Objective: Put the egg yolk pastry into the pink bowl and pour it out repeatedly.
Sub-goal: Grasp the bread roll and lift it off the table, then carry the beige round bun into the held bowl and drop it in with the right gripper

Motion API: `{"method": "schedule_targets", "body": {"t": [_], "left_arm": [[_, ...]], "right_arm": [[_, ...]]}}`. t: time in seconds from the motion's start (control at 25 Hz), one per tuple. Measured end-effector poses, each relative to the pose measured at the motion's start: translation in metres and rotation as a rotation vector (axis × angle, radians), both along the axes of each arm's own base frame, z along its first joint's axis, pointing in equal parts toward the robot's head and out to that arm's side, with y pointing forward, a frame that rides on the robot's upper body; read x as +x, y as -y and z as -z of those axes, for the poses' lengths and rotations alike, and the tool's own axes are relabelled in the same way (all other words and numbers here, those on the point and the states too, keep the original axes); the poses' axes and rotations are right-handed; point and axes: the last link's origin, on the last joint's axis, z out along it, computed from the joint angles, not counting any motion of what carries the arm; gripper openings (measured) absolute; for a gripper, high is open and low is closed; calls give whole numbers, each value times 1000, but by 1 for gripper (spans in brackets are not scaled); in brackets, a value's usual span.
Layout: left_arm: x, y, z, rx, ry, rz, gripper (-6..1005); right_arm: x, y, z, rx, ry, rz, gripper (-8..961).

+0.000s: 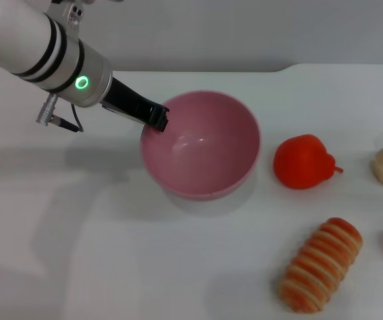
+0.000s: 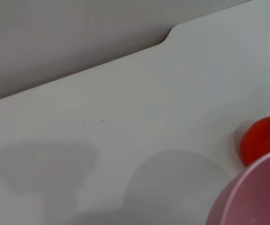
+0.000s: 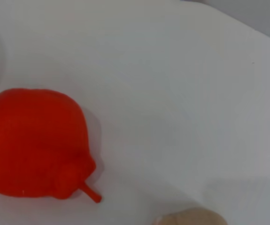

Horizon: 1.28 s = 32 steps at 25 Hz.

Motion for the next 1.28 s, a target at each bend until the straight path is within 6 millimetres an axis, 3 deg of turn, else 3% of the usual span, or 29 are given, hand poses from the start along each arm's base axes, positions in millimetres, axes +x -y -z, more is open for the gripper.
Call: {"method": "schedule_targets", "body": {"t": [0.56,0.8,1.0,1.04,1.08,1.12,1.16,1.2,1.28], "left_arm": [[1,0,0,1,1,3,41],[0,0,0,-2,1,-2,41],[-1,1,1,-3,-1,0,41],[0,1,1,-4,-2,1,41],[0,1,2,-6,-3,2,41],[0,1,2,-7,-4,3,41],[0,1,2,-7,-4,4,41],[1,1,3,-7,-3,7,41],[3,0,3,-6,2,11,41]], "right_arm": [[0,0,-3,8,4,-3,109],[-16,-3,-22,58,-19,-41,81],[-66,-3,-61,162,-122,-199,74],[-95,1,-74,182,-170,-296,73],[-95,1,-74,182,-170,-296,72],[-111,4,-80,186,-192,-347,70],[-140,11,-86,181,-241,-449,68],[-140,11,-86,181,-241,-449,67],[-169,18,-86,150,-319,-552,64]]}}
